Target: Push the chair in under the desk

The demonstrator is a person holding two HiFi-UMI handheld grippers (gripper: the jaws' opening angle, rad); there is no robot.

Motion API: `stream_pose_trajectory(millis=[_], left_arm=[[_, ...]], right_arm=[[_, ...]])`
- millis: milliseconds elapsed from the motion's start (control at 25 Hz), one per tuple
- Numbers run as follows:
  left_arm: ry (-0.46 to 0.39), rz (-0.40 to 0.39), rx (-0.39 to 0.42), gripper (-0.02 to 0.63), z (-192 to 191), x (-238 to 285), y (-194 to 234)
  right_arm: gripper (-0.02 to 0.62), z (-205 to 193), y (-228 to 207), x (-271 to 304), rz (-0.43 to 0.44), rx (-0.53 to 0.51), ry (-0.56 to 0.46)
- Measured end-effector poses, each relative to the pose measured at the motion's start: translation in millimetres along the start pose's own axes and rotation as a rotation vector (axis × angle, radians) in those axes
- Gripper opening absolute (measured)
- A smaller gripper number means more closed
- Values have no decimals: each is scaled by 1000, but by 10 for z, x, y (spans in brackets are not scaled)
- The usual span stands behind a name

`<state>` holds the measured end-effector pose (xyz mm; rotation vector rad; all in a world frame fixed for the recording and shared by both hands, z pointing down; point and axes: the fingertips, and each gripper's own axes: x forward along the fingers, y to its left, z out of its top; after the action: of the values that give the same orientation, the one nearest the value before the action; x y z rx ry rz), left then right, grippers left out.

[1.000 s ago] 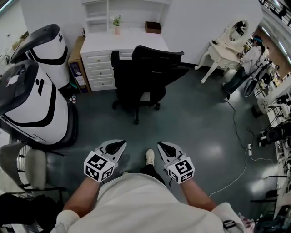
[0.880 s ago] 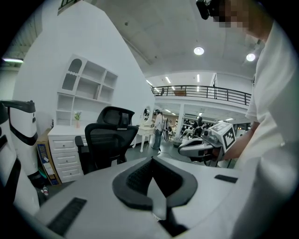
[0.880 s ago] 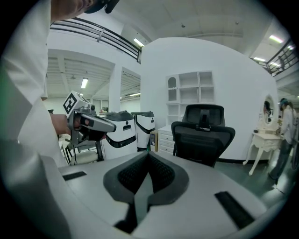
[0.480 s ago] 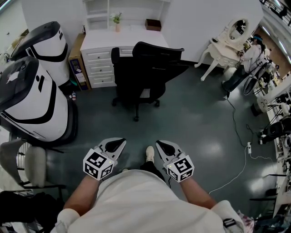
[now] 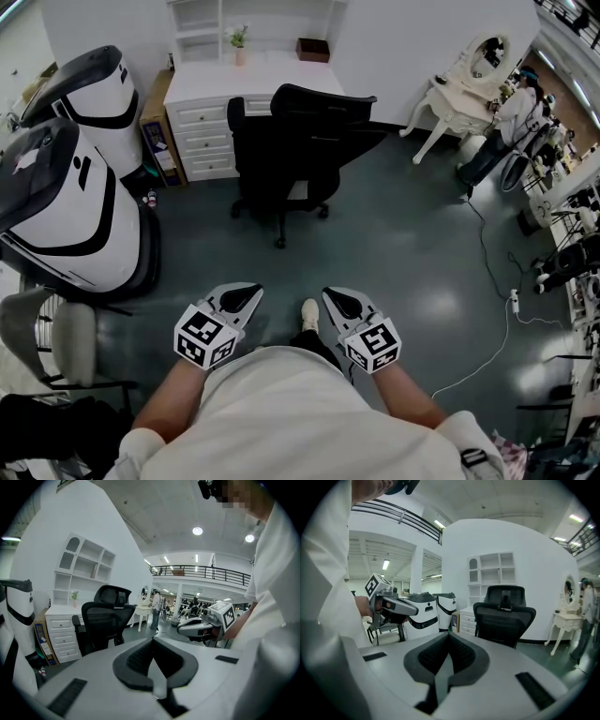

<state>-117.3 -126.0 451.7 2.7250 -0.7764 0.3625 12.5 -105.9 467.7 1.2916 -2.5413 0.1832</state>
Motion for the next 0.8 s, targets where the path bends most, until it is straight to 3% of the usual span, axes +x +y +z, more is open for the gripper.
stream_pose_trajectory(millis=[800], left_arm=[[26,15,-1,-3,-48,154,97]], right_arm=[[3,-32,-170,102,19,-42,19]])
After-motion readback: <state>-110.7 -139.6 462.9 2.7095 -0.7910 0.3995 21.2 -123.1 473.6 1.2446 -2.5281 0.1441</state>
